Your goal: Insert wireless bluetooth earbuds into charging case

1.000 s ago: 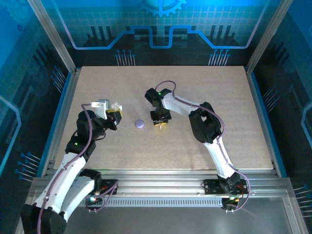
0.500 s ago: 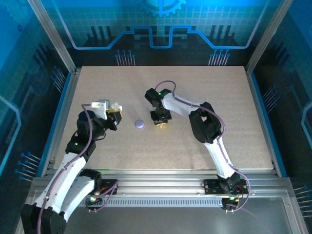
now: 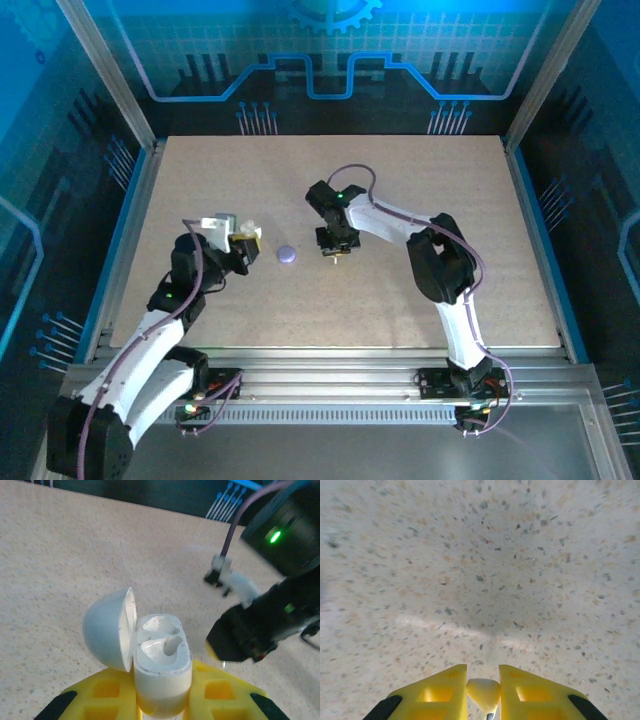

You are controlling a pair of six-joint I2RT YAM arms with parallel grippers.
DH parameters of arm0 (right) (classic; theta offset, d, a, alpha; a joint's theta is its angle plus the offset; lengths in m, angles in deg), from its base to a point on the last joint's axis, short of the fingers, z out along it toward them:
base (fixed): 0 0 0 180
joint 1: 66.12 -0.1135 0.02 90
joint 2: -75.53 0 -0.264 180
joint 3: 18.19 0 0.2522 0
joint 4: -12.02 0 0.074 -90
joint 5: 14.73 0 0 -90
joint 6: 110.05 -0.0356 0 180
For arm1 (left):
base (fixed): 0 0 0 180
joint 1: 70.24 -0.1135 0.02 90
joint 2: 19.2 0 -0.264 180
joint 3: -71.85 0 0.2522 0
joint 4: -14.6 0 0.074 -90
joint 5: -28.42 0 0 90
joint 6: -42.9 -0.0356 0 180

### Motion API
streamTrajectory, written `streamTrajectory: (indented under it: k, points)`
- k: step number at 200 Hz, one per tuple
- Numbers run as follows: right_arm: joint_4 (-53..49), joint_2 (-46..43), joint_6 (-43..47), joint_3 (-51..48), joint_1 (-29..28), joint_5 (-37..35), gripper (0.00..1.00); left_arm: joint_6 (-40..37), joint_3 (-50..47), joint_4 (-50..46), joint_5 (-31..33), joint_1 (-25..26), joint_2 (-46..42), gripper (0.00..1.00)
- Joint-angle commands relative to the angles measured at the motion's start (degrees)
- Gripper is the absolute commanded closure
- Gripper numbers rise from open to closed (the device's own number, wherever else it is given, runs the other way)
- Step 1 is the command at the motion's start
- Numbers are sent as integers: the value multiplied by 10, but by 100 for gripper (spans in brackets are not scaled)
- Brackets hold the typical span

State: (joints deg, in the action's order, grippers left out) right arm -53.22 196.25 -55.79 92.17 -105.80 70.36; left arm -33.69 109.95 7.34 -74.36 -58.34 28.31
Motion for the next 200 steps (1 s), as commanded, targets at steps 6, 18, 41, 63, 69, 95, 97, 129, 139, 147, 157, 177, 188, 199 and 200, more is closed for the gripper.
streamTrajectory:
  k: [6, 18, 41, 63, 69, 95, 97, 129, 139, 147, 157, 177, 188, 199, 200]
  points:
    - [11, -56, -14, -10, 3, -9, 80, -15, -37, 104, -8, 37, 45, 88]
    - [15, -72, -16, -14, 3, -10, 81, -29, -45, 136, -4, 61, 73, 88]
    - [24, -105, -20, -21, 2, -12, 81, -47, -46, 186, -16, 88, 125, 88]
    - [38, -137, -22, -30, -1, -16, 81, -50, -48, 244, -38, 96, 162, 88]
    - [43, -145, -23, -34, -2, -14, 81, -52, -48, 257, -44, 97, 171, 88]
    - [61, -172, -27, -45, -5, -6, 81, -63, -40, 293, -71, 103, 213, 88]
    - [62, -173, -27, -45, -4, -5, 81, -63, -40, 294, -72, 104, 215, 88]
    - [99, -200, -36, -68, -6, 20, 81, -86, -23, 320, -79, 129, 253, 88]
    - [121, -212, -38, -81, -7, 33, 81, -90, -17, 329, -83, 135, 265, 88]
    - [142, -221, -40, -91, -6, 46, 81, -93, -13, 336, -88, 137, 273, 88]
    - [165, -232, -41, -103, -4, 64, 81, -93, -8, 346, -93, 140, 283, 88]
    - [187, -249, -41, -120, -7, 77, 81, -96, 4, 356, -103, 145, 297, 89]
    - [187, -255, -35, -123, -11, 76, 81, -96, 10, 363, -104, 147, 305, 89]
    - [189, -259, -29, -125, -14, 76, 81, -93, 17, 367, -106, 147, 312, 88]
    - [189, -260, -29, -125, -14, 75, 82, -93, 18, 368, -106, 147, 312, 88]
